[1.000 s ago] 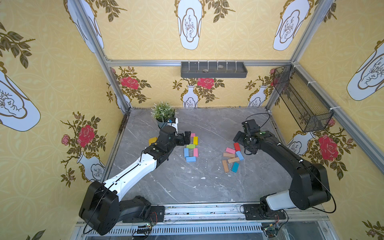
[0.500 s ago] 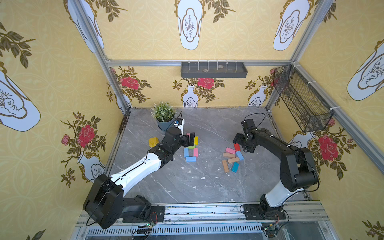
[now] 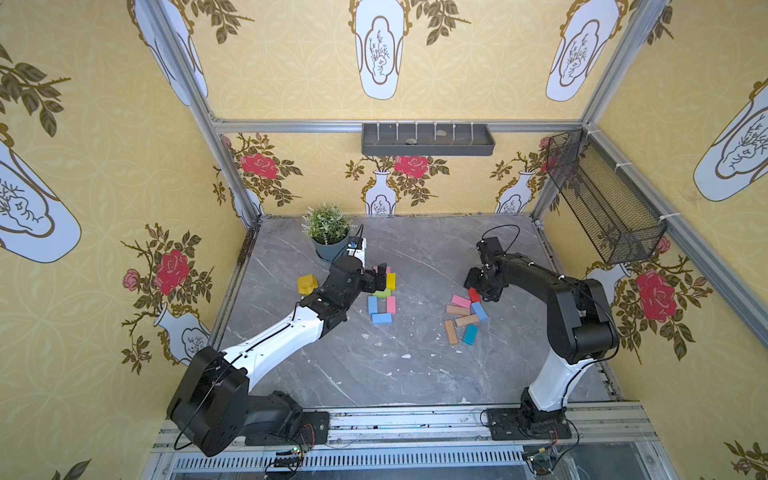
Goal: Assemble the number 8 with building blocks
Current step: Move the building block to the center of the board.
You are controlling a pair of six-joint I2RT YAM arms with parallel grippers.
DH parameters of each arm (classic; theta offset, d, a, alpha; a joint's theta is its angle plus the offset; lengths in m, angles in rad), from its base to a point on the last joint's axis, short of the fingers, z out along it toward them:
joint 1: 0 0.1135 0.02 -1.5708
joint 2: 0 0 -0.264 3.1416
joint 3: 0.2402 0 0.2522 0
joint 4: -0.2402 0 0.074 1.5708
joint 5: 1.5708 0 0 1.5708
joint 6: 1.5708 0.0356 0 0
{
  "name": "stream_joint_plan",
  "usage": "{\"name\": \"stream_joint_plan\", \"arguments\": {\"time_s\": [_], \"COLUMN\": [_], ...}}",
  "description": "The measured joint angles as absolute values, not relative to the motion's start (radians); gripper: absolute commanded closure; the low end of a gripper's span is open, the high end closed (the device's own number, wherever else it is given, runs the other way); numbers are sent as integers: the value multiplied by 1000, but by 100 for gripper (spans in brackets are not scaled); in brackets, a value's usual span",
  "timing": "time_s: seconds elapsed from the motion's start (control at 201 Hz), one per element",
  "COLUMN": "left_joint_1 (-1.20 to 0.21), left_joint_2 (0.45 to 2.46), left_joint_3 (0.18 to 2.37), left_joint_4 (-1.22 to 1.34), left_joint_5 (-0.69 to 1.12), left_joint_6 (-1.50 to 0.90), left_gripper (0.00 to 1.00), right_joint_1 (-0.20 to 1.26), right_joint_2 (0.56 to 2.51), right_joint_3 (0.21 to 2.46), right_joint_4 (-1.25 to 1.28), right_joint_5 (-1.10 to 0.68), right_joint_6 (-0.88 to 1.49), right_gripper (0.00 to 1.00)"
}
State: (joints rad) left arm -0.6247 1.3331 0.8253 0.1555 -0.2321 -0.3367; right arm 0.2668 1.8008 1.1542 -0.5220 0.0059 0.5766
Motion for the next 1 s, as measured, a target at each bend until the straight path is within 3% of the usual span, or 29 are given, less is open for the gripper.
{"name": "stream_joint_plan", "arguments": {"time_s": [0.533, 0.996], "left_joint_1": [-625, -625], "left_joint_2": [1351, 1351], "left_joint_3": [826, 826], "left_joint_4": [159, 155], "left_joint_5": [-254, -265], "left_joint_6": [-323, -323], "left_gripper": [0, 0], "right_joint_1": [267, 260], "right_joint_2": [1864, 1929], "right_joint_3": [1177, 1278], "right_joint_4": [-522, -529], "right_joint_5": [10, 14], "right_joint_6": [545, 545], "right_gripper": [51, 76]}}
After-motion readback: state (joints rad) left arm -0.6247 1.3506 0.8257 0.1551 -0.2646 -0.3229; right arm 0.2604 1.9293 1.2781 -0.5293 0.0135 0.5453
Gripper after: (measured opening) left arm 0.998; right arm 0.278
